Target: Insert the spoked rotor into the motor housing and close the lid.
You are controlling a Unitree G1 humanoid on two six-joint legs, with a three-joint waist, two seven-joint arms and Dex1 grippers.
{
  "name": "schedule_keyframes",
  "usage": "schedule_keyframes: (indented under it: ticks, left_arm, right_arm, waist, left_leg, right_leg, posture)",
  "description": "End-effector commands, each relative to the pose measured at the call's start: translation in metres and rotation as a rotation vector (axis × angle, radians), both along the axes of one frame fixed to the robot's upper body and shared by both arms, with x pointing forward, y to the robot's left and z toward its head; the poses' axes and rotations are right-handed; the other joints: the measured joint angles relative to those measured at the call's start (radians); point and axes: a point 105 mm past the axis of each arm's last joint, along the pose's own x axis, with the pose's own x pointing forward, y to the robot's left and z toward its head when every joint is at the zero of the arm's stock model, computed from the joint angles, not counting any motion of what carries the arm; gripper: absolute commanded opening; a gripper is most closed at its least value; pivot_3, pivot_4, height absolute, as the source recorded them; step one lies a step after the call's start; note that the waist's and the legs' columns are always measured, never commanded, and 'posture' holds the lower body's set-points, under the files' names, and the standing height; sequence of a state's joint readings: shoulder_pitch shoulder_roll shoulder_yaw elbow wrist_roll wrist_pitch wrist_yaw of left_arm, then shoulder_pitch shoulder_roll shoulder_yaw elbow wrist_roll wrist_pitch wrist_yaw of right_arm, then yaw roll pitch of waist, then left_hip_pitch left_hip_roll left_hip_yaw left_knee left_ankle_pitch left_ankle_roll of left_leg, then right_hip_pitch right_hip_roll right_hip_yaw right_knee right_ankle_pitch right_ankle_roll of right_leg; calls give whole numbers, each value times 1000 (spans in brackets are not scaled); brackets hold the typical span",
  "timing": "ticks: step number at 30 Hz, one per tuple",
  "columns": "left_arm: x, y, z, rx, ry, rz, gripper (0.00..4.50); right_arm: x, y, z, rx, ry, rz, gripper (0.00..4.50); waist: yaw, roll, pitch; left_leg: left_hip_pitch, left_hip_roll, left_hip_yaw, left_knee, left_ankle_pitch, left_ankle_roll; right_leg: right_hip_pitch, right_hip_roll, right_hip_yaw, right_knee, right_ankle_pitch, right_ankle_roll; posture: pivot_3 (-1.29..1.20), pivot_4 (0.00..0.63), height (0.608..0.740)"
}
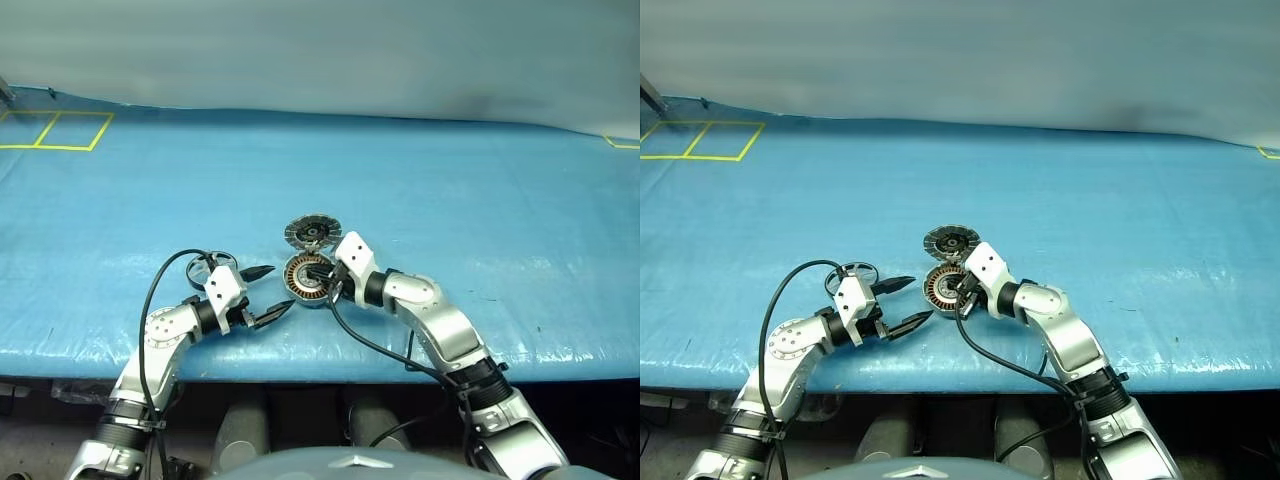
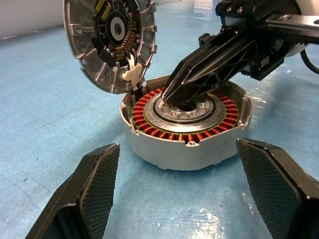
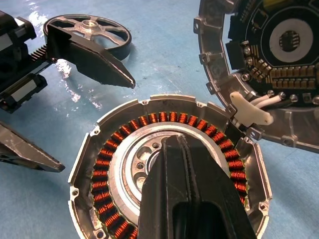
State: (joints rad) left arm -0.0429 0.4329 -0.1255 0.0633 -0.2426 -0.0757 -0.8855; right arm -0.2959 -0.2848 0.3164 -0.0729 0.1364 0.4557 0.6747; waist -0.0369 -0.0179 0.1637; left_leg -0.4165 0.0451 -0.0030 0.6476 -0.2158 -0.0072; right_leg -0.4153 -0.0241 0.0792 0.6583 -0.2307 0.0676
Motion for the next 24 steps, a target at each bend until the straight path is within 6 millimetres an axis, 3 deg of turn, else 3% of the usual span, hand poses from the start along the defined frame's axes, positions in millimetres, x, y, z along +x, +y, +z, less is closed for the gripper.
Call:
schedule_keyframes:
  ticks: [1,8,13,19,24]
  left_arm:
    - [1,1,7,-6,-37,6,4091]
    - [0,2,6,-5,-36,11,4091]
    - [1,3,12,-46,-30,26,4091]
    - [3,6,51,-197,-32,9,4091]
    - [5,13,79,-143,-37,-42,4091]
  right_arm:
    - [1,2,6,5,-30,13,16]
    - [-1,-2,-3,-28,-12,1,16]
    - [-1,1,15,47,-53,1,16]
    - [-11,4,50,168,-119,27,16]
    - [-21,-2,50,171,-116,32,16]
  waist:
    - [0,0,0]
    - [0,0,0]
    - [0,0,0]
    - [0,0,1]
    - [0,-1,1]
  left_leg:
    - [0,0,0,0,0,0]
    - [0,0,0,0,0,0]
    - [0,0,0,0,0,0]
    - [0,0,-1,0,0,0]
    - [0,0,-1,0,0,0]
  right_leg:
    - [0,0,0,0,0,0]
    - [0,0,0,0,0,0]
    - [0,0,0,0,0,0]
    - [0,0,-1,0,0,0]
    - [0,0,-2,0,-1,-1]
  posture:
    - [0,150,740]
    - [0,150,740]
    - [0,150,740]
    - [0,150,740]
    - [0,150,740]
